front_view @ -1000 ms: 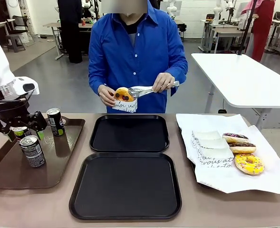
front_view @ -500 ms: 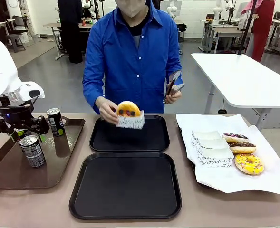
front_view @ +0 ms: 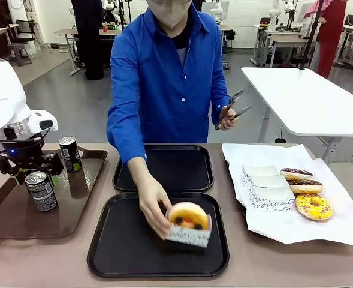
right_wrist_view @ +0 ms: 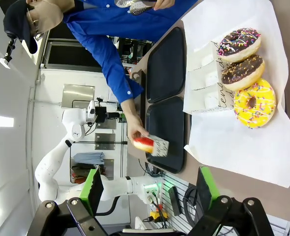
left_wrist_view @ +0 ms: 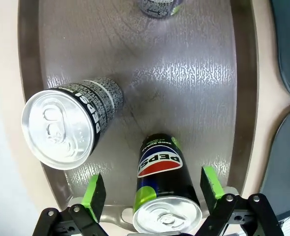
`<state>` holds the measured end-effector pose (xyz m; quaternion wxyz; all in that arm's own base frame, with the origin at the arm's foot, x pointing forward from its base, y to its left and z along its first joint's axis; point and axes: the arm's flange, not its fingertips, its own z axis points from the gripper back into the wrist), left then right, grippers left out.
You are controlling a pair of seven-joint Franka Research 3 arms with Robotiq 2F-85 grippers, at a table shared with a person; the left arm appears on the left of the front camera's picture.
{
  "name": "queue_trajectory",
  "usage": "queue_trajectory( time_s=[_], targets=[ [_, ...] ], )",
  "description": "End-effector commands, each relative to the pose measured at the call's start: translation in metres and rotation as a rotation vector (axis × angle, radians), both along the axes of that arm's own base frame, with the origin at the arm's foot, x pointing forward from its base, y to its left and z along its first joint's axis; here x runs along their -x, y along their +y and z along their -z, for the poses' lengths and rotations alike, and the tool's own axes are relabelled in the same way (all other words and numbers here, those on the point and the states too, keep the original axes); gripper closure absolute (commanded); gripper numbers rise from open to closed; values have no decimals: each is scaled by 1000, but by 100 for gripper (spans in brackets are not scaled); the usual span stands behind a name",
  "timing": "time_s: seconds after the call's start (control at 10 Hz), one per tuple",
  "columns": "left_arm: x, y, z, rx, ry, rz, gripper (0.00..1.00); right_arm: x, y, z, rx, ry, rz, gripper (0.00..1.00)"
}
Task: Set up donuts and drinks on trays.
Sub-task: Pick up one Pepsi coke and place it on the Flat Tray.
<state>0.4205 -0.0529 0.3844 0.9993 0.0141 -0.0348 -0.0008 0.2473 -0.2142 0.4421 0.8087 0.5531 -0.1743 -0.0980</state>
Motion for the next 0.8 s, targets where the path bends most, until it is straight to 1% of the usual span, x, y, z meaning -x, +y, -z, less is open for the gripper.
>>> queue_trajectory(
  time_s=[0.0,0.2,0.5,0.7],
  targets=[
    [-2,0,4,-7,8,-33,0,-2,-1,0,-19,-28,0,0],
    [-2,-1,7,-4,24,-34,0,-2,-1,0,-19,-28,0,0],
    [4,0,9,8,29,-24,0,-2,-1,0,-19,-28,0,0],
    [1,-1,10,25,44,-21,0,-2,-1,0,-19,-28,0,0]
  ],
)
